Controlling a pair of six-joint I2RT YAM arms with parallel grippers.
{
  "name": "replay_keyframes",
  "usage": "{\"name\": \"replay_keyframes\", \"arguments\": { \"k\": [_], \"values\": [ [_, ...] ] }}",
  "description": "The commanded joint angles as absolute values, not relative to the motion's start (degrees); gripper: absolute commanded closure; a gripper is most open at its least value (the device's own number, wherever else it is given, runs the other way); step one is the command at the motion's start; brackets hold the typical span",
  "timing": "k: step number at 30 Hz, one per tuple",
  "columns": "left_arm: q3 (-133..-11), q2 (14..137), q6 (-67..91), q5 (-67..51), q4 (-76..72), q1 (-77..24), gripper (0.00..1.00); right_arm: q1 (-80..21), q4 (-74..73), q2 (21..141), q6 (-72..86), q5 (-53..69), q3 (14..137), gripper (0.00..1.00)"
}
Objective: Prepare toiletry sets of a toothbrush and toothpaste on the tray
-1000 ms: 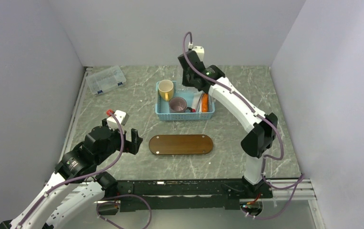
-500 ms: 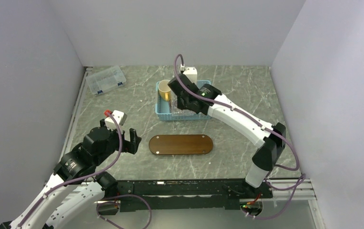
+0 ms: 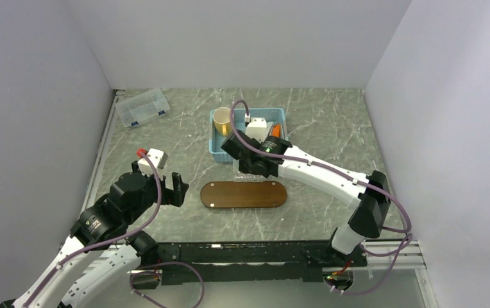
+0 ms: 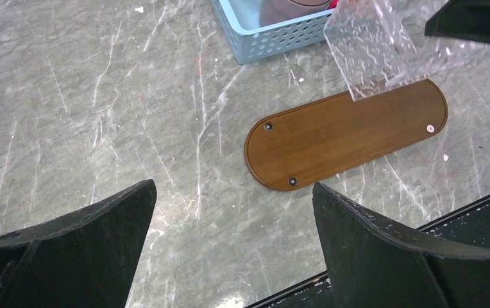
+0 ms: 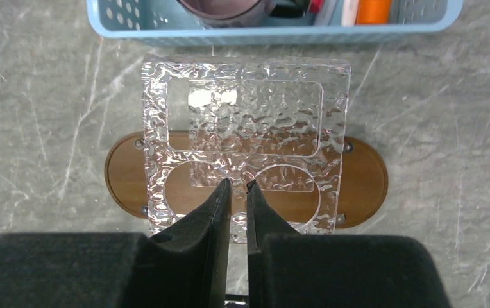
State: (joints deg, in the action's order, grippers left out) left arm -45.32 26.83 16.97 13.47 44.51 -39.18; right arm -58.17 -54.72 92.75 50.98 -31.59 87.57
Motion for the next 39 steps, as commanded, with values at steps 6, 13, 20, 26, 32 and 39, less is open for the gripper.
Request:
{"name": "replay_keyframes", "arguments": {
  "k": [6,13,20,26,32,39],
  "values": [
    [-45.5,25.8,17.9,14.9,44.2,-39.2,0.01,-62.4,-53.4,88.7,59.0,-32.7,81.3,1.0],
    [-45.4,25.8,17.9,15.0,44.2,-39.3,0.01,-63.9,-51.3,88.5,60.9,-30.4,77.1,1.0],
    [-45.4,25.5,18.0,15.0,44.3,-39.6,0.01,-65.0,-49.0,89.3,62.2,-29.5,74.6,1.0],
    [-45.4,25.5,18.0,15.1,44.3,-39.8,0.01,-65.3,-48.3,91.0,61.6,-29.0,75.5,1.0],
    [-45.4,25.2,18.1,15.3,44.4,-40.0,0.01,-65.6,-48.2,92.6,61.6,-29.3,76.3,1.0],
    [-45.4,25.2,18.1,15.4,44.4,-40.2,0.01,-65.6,-48.2,93.5,61.6,-29.6,76.5,1.0]
  ]
}}
